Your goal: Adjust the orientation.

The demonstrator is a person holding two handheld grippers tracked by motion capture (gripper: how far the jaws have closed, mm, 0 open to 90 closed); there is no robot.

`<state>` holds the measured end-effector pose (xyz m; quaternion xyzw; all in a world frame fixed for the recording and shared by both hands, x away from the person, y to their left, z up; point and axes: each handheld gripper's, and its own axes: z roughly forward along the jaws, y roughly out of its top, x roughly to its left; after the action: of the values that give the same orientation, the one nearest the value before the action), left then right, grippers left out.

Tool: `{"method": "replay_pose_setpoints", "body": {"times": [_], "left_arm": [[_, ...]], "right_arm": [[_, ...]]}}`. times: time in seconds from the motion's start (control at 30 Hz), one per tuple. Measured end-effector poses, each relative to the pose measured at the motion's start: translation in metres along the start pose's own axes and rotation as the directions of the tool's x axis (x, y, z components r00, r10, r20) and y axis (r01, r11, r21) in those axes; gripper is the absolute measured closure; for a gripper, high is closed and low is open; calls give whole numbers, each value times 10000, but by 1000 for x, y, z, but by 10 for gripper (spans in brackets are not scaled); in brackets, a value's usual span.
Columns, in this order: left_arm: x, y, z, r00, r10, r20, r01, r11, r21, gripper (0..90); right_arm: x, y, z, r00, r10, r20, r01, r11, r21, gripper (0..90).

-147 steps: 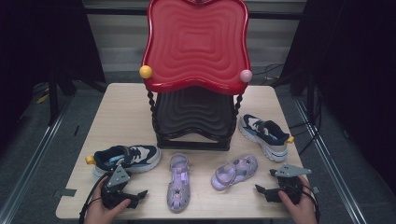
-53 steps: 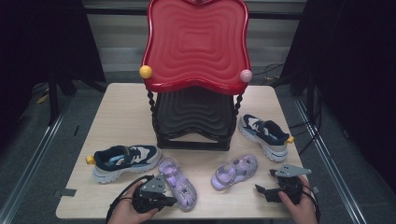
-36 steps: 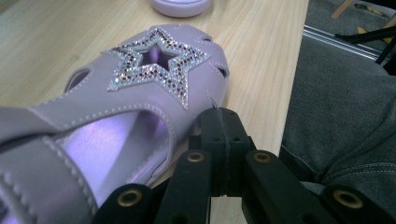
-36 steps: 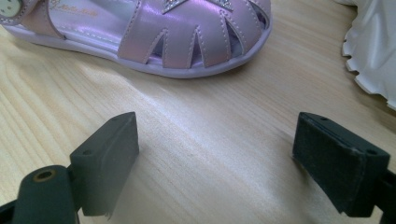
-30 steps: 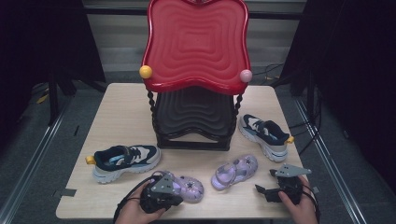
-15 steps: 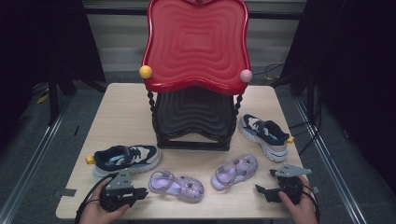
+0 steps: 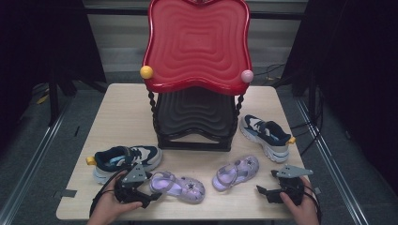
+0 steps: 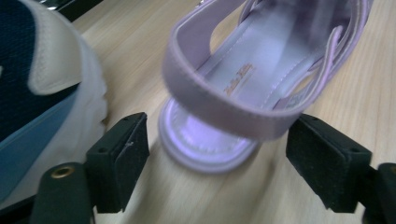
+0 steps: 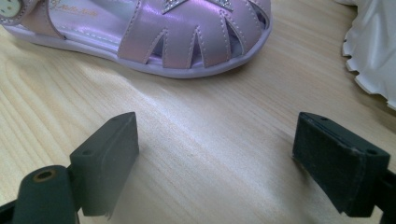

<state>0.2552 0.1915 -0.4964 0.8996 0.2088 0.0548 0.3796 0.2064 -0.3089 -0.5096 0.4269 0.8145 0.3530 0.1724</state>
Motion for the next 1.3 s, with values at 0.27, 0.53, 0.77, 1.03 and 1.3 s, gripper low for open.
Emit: {"method": "replay_pose_setpoints", "body": {"times": [0.27,0.53,0.77,1.03,1.3], "left_arm": [[-1,6,16,9995,128,298,-124,9999,-114,191],[-1,5,17,9995,232,235,-225,9993,-290,208],[-6,5,15,9999,81,61,-79,9998,-190,232],[-11,4,13,9996,-114,-254,111,9999,-123,239],[-10,1,9,9979,-381,-525,361,9987,-373,244]], "right_arm": [[0,0,0,10000,2,0,-2,10000,2,139],[0,0,0,10000,5,0,-5,10000,1,140],[0,0,0,10000,8,1,-8,10000,1,139],[0,0,0,10000,6,0,-6,10000,1,140],[0,0,0,10000,12,-9,-12,10000,-1,139]]}}
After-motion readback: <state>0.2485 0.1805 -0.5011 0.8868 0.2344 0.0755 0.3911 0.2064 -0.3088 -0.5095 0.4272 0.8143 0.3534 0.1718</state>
